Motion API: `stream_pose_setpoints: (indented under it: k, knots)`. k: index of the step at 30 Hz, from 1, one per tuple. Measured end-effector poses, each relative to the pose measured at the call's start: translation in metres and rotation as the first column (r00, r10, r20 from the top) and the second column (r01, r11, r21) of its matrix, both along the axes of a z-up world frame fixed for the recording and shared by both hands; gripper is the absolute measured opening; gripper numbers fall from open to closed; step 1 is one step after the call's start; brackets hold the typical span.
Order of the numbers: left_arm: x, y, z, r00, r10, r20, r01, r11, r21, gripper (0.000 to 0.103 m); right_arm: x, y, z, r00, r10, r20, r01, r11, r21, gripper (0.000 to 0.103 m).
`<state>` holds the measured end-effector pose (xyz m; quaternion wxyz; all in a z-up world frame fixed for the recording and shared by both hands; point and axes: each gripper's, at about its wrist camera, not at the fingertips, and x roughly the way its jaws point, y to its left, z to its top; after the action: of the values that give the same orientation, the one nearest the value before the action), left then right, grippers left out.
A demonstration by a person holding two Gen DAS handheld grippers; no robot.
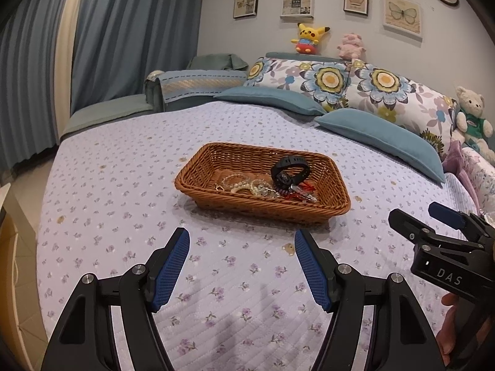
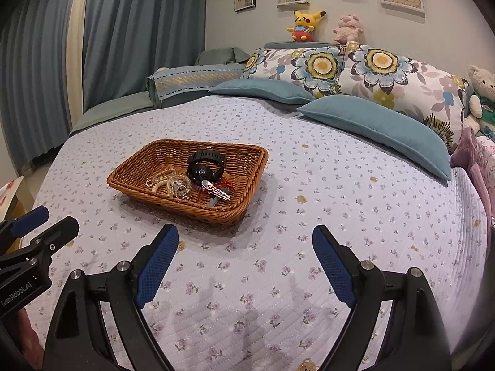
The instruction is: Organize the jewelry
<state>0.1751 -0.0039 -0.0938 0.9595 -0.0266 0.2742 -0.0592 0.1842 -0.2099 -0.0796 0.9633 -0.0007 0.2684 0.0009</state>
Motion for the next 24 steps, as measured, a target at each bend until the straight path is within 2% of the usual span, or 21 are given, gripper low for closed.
stream_pose_setpoints:
  k: [24]
  knots:
    - [0.0011, -0.0015, -0.001, 1.0, -0.006, 0.003, 0.006, 1.0, 0.022, 0.072, 0.0016, -0.0019, -0.0061, 1.0, 0.001, -0.022, -0.001, 1.0, -0.011, 0.09]
